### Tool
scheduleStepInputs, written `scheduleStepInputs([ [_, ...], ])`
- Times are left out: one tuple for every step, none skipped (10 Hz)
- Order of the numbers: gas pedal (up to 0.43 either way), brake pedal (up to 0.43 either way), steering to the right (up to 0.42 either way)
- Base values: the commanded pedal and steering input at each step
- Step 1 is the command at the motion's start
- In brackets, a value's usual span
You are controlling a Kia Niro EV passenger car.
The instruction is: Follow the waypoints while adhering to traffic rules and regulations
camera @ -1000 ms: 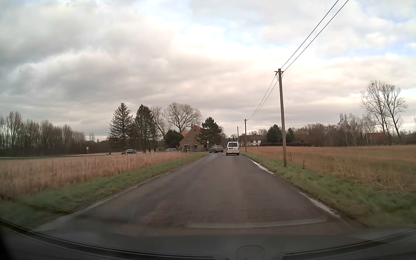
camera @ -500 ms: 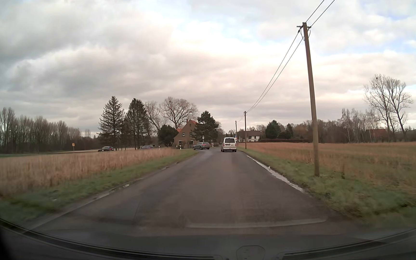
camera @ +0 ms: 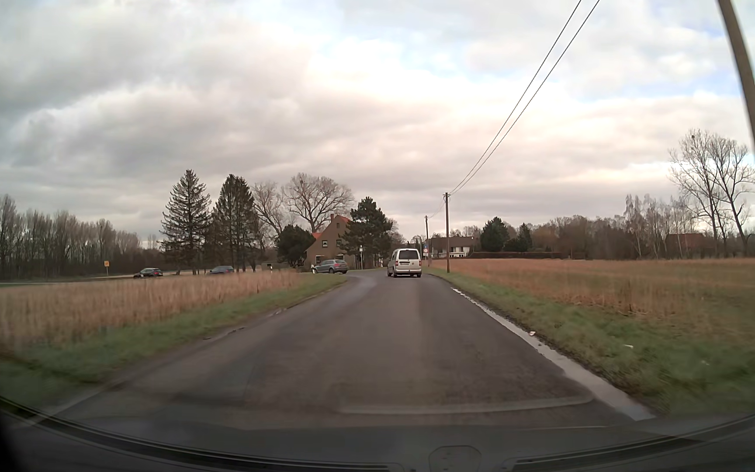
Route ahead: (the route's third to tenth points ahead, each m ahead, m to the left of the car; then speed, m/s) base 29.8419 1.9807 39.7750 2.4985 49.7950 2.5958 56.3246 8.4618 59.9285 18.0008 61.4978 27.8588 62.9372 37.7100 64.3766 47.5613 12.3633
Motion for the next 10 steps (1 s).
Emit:
scheduleStepInputs([
  [0.028, 0.000, 0.005],
  [0.028, 0.000, 0.005],
  [0.028, 0.000, 0.005],
  [0.028, 0.000, 0.005],
  [0.028, 0.000, 0.005],
  [0.028, 0.000, 0.005],
  [0.028, 0.000, 0.006],
  [0.028, 0.000, 0.007],
  [0.028, 0.000, 0.010],
  [0.028, 0.000, 0.011],
])
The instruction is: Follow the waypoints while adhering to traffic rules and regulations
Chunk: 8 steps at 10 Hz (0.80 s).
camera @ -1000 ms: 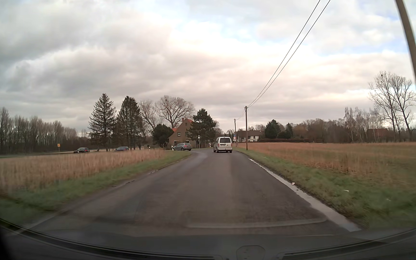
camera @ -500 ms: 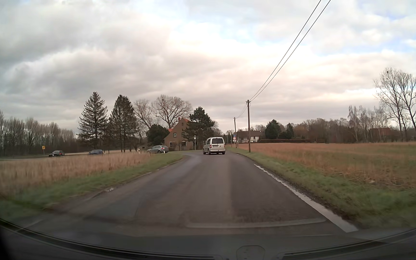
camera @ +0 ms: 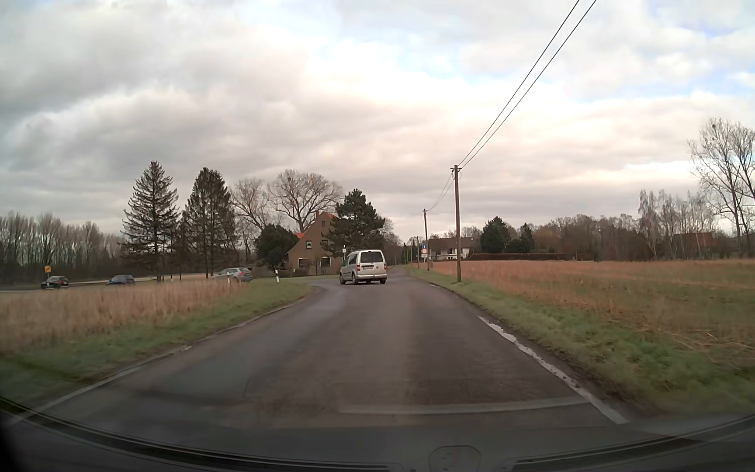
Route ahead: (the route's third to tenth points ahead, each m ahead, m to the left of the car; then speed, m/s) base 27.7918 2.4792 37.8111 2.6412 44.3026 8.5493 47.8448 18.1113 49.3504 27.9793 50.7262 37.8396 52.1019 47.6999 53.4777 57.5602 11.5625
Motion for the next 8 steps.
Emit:
scheduleStepInputs([
  [0.028, 0.000, 0.011],
  [0.039, 0.000, 0.011],
  [0.047, 0.000, 0.010],
  [0.047, 0.000, 0.008],
  [0.047, 0.000, 0.004],
  [0.047, 0.000, 0.002],
  [0.047, 0.000, -0.001],
  [0.047, 0.000, -0.006],
])
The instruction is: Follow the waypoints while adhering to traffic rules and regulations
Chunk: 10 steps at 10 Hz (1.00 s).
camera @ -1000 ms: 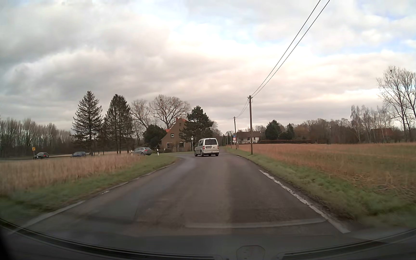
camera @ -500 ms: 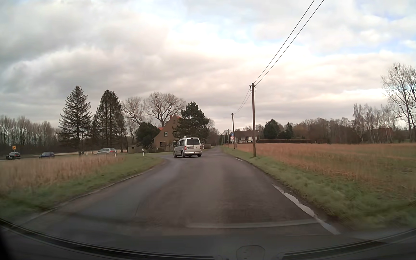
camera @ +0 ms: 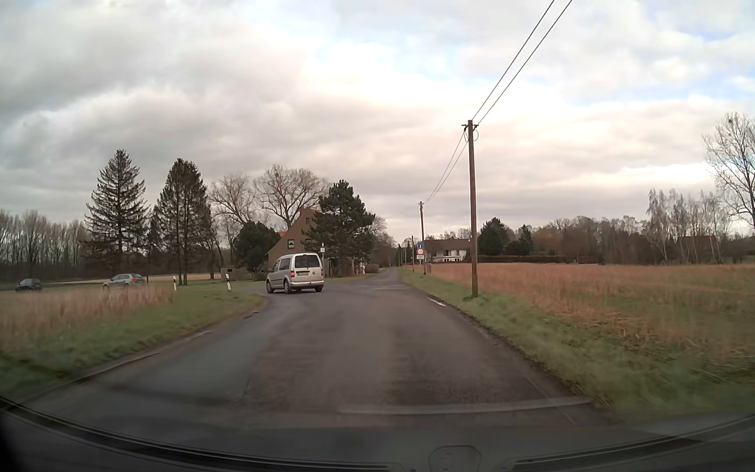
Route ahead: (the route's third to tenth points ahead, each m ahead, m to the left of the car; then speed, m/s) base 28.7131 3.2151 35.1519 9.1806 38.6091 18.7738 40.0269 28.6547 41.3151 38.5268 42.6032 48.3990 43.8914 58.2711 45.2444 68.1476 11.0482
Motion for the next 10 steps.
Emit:
scheduleStepInputs([
  [0.047, 0.000, -0.013],
  [0.047, 0.000, -0.018],
  [0.047, 0.000, -0.022],
  [0.047, 0.000, -0.025],
  [0.047, 0.000, -0.027],
  [0.047, 0.000, -0.027],
  [0.039, 0.000, -0.027],
  [0.000, 0.000, -0.027],
  [0.000, 0.000, -0.027],
  [0.008, 0.000, -0.030],
])
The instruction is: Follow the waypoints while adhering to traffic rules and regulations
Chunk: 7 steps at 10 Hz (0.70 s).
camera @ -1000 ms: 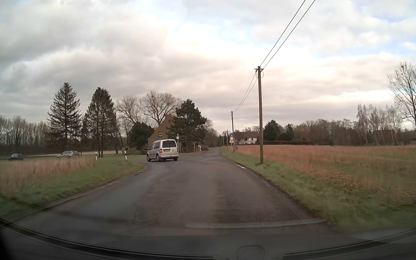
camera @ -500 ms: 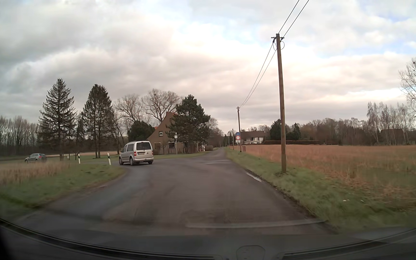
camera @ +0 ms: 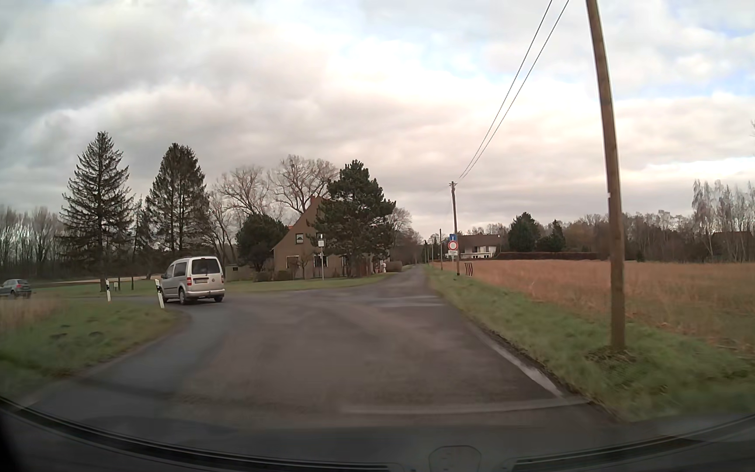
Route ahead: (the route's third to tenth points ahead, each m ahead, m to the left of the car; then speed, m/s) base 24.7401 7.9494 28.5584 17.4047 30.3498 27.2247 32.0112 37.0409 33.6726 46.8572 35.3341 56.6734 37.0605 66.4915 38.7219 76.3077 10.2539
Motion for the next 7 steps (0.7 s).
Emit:
scheduleStepInputs([
  [0.008, 0.000, -0.034],
  [0.028, 0.000, -0.036],
  [0.039, 0.000, -0.040],
  [0.059, 0.000, -0.045],
  [0.059, 0.000, -0.060],
  [0.059, 0.000, -0.069],
  [0.059, 0.000, -0.080],
])
